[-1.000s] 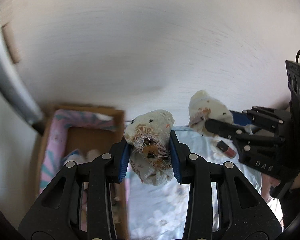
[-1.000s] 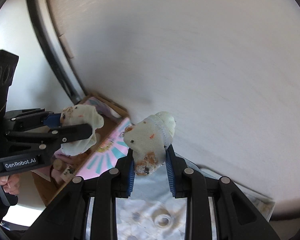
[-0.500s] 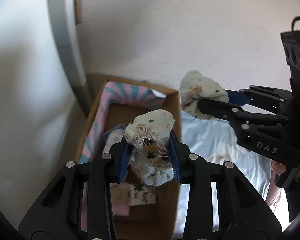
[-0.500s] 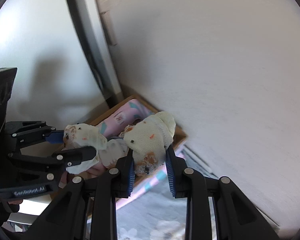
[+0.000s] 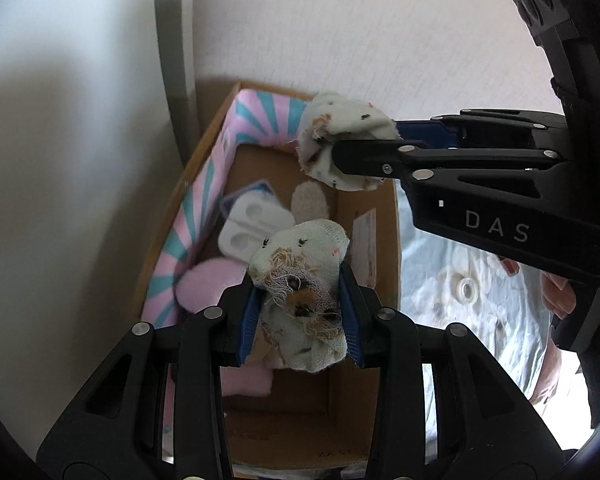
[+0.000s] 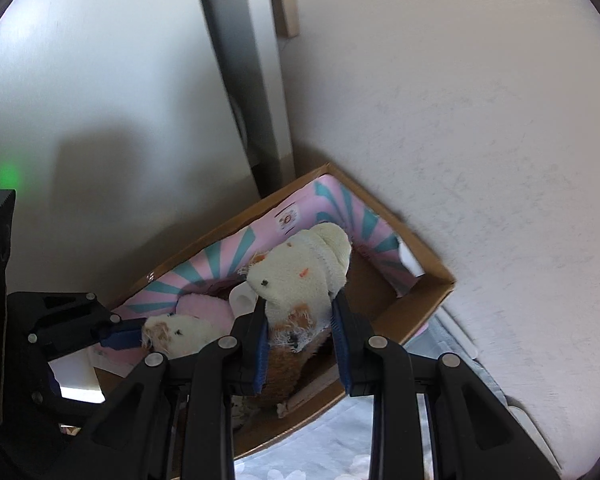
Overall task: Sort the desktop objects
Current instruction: 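Carry both cloth bunnies over the box and release them, then move both tools back over the bed toward the last items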
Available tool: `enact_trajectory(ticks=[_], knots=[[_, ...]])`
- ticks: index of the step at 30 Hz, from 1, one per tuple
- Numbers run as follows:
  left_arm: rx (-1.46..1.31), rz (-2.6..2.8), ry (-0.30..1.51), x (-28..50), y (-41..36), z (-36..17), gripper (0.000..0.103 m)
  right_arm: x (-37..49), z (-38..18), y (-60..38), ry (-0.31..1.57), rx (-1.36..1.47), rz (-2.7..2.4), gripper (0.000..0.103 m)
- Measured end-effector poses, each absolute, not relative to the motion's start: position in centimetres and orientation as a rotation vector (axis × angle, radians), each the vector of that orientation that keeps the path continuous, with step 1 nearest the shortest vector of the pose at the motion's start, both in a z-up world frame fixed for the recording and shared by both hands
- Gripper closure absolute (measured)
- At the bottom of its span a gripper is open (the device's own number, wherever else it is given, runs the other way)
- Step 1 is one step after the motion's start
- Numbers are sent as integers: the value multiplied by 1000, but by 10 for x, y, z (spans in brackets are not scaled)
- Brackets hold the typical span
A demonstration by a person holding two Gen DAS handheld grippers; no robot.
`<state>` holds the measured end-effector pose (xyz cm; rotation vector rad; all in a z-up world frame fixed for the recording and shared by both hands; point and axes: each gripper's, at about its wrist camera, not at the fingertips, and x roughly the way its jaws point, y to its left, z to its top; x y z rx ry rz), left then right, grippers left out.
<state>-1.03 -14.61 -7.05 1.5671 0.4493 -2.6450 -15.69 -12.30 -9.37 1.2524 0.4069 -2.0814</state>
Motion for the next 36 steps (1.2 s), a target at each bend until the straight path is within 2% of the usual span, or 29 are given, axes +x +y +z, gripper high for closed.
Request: enact_trajectory(ticks=[10,12,13,14,15,16,17,19,36], knots=[[1583,-2634,428,0,-143,-70,70,-144,-93,-121,410,1285,-2073,77],[1580,-2641,439,-1,-142,-72,70,-145,-97,-121,388,1311,-2058,74],[1584,-2647,457,-2,-142,-74,68,-146,-98,-121,366,1335,-2046,71],[1601,-2649,487,-2,-142,-75,66,-148,-100,-120,346,1358,-2037,57],[1623,-2637,512,-3,-141,-78,63,-149,-103,-118,314,1392,-2029,48],[1630,-2629,516,-5,-141,-82,46,-151,-105,-116,282,1413,-2033,35],[1630,-2623,507,-4,-140,-83,6,-152,-106,-114,256,1413,-2047,30],[1613,-2622,496,-2,-138,-85,0,-151,-104,-108,226,1404,-2068,30],[1612,-2613,483,7,-130,-73,0,-145,-92,-89,204,1401,-2140,30]])
